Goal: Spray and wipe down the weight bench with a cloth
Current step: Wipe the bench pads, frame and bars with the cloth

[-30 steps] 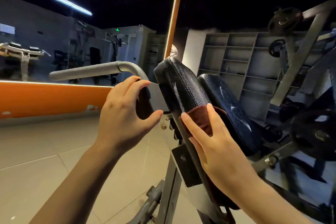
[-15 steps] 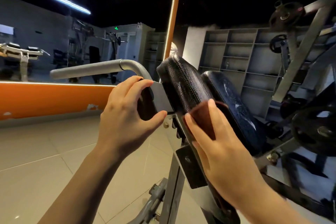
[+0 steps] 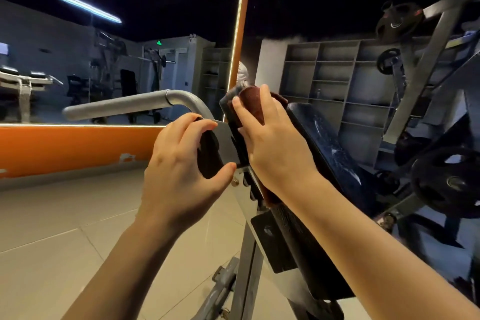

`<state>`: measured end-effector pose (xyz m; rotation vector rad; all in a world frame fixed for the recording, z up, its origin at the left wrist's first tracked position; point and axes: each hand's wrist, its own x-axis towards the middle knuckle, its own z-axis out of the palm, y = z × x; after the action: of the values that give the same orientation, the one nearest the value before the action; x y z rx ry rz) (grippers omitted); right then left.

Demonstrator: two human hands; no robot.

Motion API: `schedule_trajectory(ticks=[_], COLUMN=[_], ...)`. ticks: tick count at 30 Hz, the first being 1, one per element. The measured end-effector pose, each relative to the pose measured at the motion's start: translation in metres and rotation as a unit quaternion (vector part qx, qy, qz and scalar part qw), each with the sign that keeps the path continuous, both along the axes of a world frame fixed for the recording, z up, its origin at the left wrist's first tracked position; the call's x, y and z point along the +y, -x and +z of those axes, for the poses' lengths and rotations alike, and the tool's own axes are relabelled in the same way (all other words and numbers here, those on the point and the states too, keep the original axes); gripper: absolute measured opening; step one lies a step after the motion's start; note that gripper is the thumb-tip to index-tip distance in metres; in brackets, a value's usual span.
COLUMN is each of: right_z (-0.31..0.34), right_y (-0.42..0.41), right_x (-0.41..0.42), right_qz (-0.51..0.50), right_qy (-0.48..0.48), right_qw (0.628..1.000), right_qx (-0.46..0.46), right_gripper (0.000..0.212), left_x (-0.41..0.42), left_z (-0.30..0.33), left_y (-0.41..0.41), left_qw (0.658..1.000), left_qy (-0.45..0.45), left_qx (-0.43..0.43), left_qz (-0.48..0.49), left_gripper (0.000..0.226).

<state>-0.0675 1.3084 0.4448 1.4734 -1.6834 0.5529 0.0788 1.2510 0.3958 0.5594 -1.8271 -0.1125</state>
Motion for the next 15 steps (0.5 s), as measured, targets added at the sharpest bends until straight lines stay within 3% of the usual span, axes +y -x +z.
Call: schedule_trajectory(ticks=[4, 7, 11, 15], right_z=[-0.065, -0.092, -0.077, -0.016], right_y=[0.009, 0.019, 0.020, 0.004], right_x=[0.060, 0.092, 0.081, 0.017], right_qz=[-0.009, -0.003, -0.002, 0.006], right_qy=[-0.006, -0.008, -0.016, 0.015], right_qw=[0.999, 0.999, 0.999, 1.000], right_qx=[0.035, 0.045, 0.048, 0.016], right_gripper=[0.064, 0.052, 0.054, 0.058], left_x=[-0.004, -0.005, -0.006, -0.006], left_z=[-0.005, -0.004, -0.002, -0.001], left_y=[-0.003, -0.001, 0.004, 0.002], left_qw=[1.000, 1.000, 1.000, 1.000], left_qy=[0.001, 0.010, 0.016, 0.011], left_qx=[0.003, 0.015, 0.022, 0.013], left_qz=[-0.014, -0.018, -0.011, -0.002], left_gripper=[0.069, 0.068, 0.064, 0.063])
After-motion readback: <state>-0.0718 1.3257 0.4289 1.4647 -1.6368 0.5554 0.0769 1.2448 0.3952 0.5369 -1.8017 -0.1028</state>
